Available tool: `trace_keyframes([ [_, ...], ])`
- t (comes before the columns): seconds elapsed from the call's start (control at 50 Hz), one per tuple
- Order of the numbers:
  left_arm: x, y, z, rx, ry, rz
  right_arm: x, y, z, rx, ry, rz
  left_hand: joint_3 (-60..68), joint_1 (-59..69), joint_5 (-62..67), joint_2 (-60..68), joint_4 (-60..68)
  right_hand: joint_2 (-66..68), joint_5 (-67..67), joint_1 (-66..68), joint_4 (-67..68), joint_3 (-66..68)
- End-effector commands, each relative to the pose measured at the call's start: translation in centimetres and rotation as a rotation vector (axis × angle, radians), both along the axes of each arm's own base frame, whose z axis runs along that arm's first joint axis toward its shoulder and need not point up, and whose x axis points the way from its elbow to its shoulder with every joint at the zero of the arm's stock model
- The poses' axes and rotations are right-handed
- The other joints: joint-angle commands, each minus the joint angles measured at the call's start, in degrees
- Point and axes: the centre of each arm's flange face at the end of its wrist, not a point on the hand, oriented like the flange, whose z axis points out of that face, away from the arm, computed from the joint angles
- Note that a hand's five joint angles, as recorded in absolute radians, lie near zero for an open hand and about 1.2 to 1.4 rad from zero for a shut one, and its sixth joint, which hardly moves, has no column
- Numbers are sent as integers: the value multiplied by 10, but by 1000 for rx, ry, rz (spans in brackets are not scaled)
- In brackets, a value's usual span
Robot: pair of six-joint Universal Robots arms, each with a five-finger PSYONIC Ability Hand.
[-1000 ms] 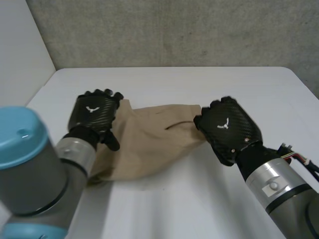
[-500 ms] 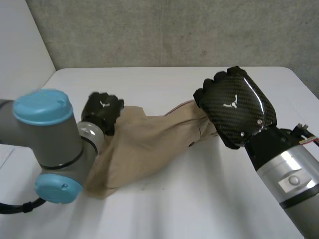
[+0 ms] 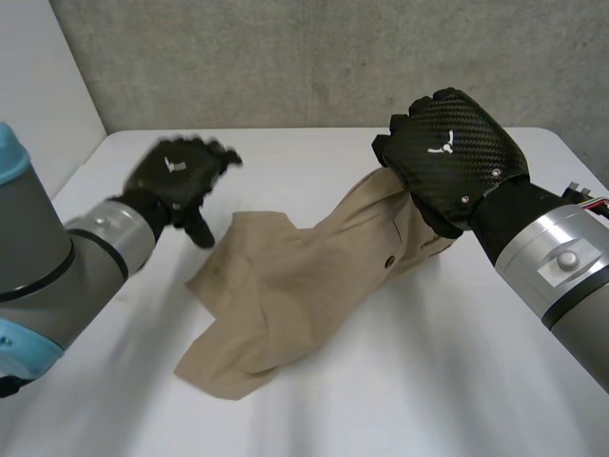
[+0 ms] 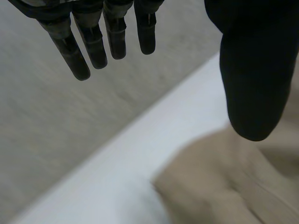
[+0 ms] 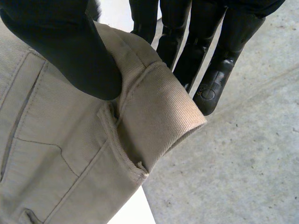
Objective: Fold the shorts.
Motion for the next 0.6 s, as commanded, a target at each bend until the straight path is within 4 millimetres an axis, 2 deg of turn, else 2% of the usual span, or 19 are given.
trace_keyframes([
  [0.02, 4, -17, -62, 325, 39, -160, -1, -1, -3, 4, 4, -3, 38, 40, 45, 39, 42, 129, 140, 244, 119, 126],
  [0.12, 0, -20, -87, 395, 26, -172, 0, 0, -3, 6, 3, -3, 47, 48, 54, 47, 51, 129, 140, 244, 119, 126],
  [0.26, -16, -19, -103, 404, 21, -214, -1, 0, -4, 12, 3, -4, 67, 68, 74, 68, 71, 129, 140, 244, 119, 126],
  [0.32, -27, -19, -108, 386, 20, -239, 0, 1, -3, 13, -1, -2, 110, 112, 118, 111, 114, 129, 140, 244, 119, 126],
  [0.36, -31, -20, -109, 377, 25, -241, -1, 0, -2, 20, -11, -4, 196, 198, 203, 197, 200, 129, 140, 244, 119, 126],
  [0.4, -32, -22, -109, 369, 25, -237, -1, -1, -1, 20, -17, -5, 330, 332, 337, 331, 334, 129, 140, 244, 119, 126],
  [0.42, -32, -26, -107, 355, 26, -224, -1, -1, 0, 23, -22, -6, 522, 524, 530, 523, 526, 129, 140, 244, 119, 126],
  [0.46, -31, -30, -104, 337, 25, -202, -1, -1, 1, 22, -25, -6, 630, 631, 637, 631, 634, 129, 140, 244, 119, 126],
  [0.56, -29, -37, -92, 266, 9, -107, -3, -4, 7, 2, -29, -20, 630, 632, 637, 631, 634, 129, 140, 244, 119, 126],
  [0.58, -26, -39, -69, 205, 20, -70, -3, -5, 8, 1, -28, -22, 630, 632, 637, 631, 634, 129, 140, 244, 119, 126],
  [0.6, -23, -39, -59, 178, 26, -54, -3, -6, 9, 1, -26, -25, 630, 632, 637, 631, 634, 129, 140, 244, 119, 126],
])
